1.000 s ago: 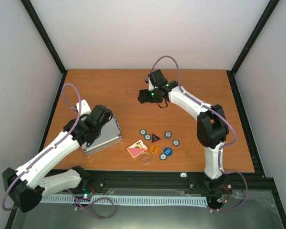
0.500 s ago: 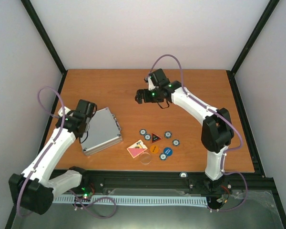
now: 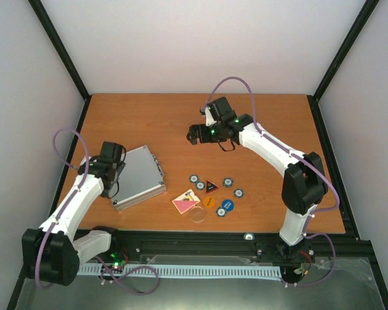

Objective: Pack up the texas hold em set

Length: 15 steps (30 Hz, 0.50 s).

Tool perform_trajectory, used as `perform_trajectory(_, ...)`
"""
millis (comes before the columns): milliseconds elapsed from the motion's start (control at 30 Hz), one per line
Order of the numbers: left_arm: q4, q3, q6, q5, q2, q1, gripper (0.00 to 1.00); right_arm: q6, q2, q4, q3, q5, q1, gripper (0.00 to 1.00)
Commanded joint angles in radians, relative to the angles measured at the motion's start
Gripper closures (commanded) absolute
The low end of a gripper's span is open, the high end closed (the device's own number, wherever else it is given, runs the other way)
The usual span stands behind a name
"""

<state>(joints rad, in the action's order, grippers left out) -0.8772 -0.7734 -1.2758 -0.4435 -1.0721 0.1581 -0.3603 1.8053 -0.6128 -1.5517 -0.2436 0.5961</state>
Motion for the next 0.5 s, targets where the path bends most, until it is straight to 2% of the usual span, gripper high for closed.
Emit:
perform_trajectory(0,0.067,0.034,0.037,0.042,-0.028,-0.036,0.00,0.011,-0.027,0.028,0.022,0.007,0.002,0.00)
perform_trajectory(267,0.160,0.043,0.095,0.046,-0.096,-0.037,0.00,0.029,-0.040,0.030,0.040,0.013,0.002,0.00)
perform_trajectory(467,0.247,-0.029,0.236,0.079,-0.210,-0.037,0.00,0.051,-0.043,0.032,0.068,-0.003,0.002,0.00)
